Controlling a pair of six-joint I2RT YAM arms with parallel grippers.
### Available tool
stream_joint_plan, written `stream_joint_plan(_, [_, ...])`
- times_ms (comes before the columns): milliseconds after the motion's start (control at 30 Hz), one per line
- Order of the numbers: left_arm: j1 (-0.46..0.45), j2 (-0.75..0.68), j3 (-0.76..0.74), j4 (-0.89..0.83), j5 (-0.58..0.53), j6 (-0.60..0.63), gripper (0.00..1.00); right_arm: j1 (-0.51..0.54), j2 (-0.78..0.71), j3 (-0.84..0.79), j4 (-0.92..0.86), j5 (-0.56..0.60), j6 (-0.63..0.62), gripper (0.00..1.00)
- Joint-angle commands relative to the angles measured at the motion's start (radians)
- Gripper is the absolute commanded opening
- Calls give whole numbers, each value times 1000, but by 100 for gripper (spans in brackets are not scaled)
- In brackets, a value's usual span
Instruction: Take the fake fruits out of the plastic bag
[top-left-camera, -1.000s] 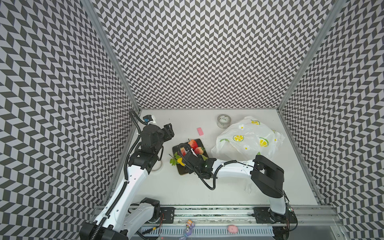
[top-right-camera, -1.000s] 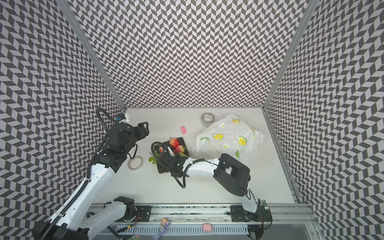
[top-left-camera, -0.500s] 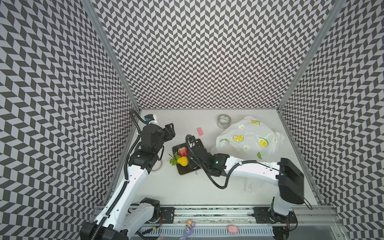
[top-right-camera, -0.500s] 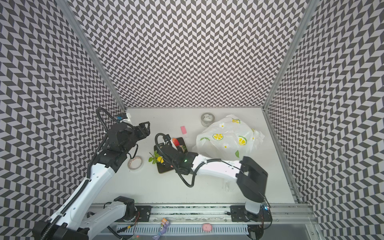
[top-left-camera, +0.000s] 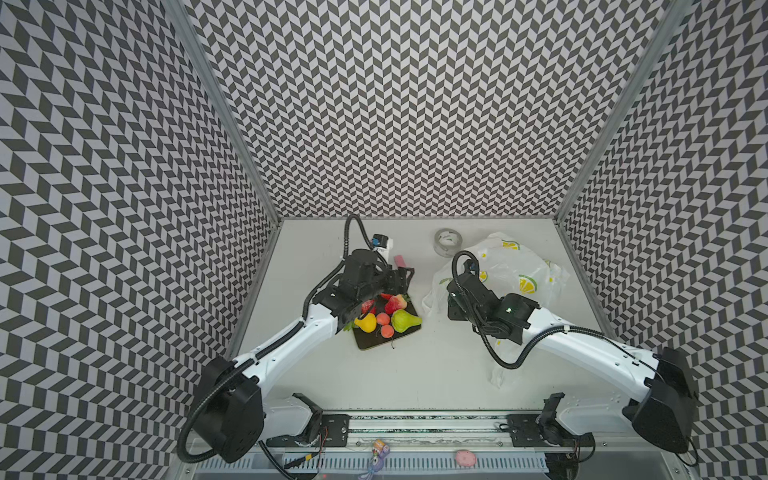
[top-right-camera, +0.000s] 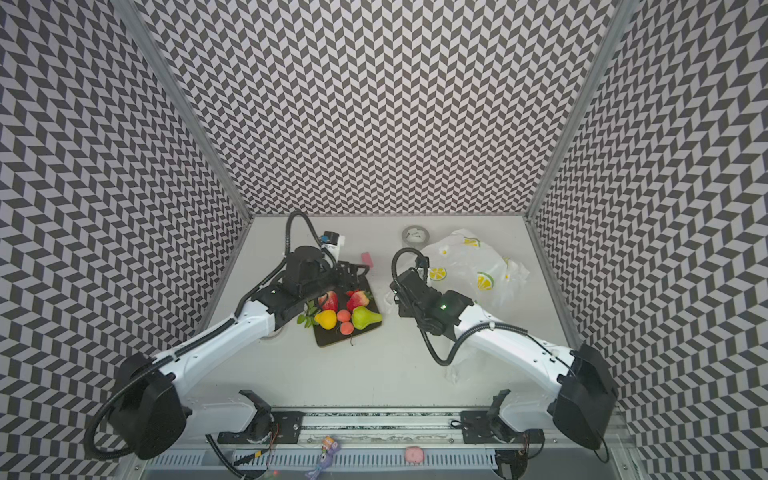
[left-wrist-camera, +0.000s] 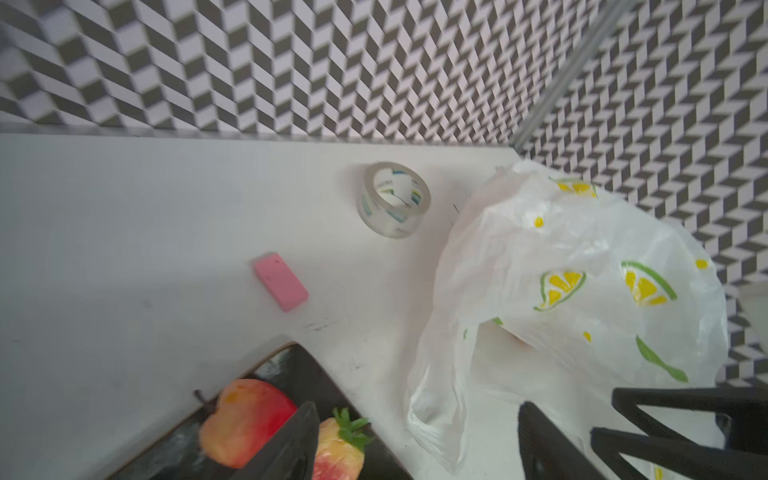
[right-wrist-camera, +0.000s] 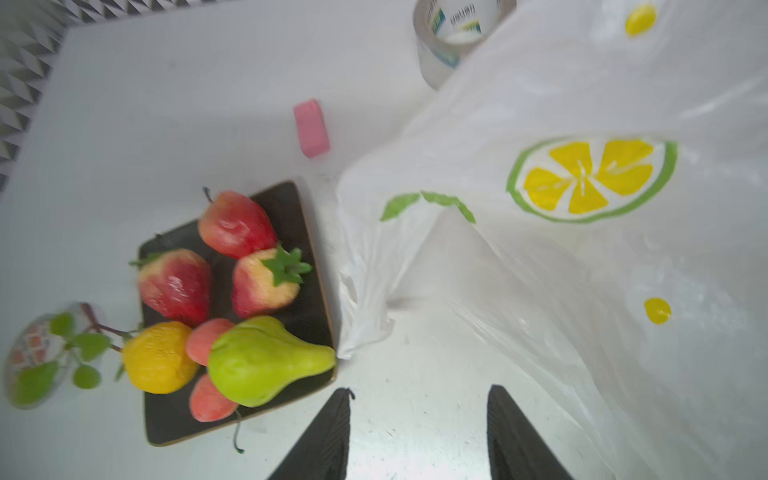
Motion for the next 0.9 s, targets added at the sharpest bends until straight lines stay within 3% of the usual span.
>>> stream_joint_plan(0, [-66,84,55,53,51,94,78,-28,11,-47,27,-54,71,54])
stream_joint_plan(200, [-136,289,120,17,63,86,79,-107,21,-169,130,-76,109,54])
stream_joint_plan(433, [-176,440,176,5,-19,72,75,-160,103,-204,223,-45,136,52])
stream_joint_plan(600, [-176,506,229,8,-52,68,49,-222,145,-223,262,-11,90,51])
stream_joint_plan(733, [-180,492,260,27,-26,69,22,-292,119,-222,246,9,36,52])
stream_joint_plan(867, [-185,452,269,45,15,34,0,-390,79,-202,208,19,-33,59])
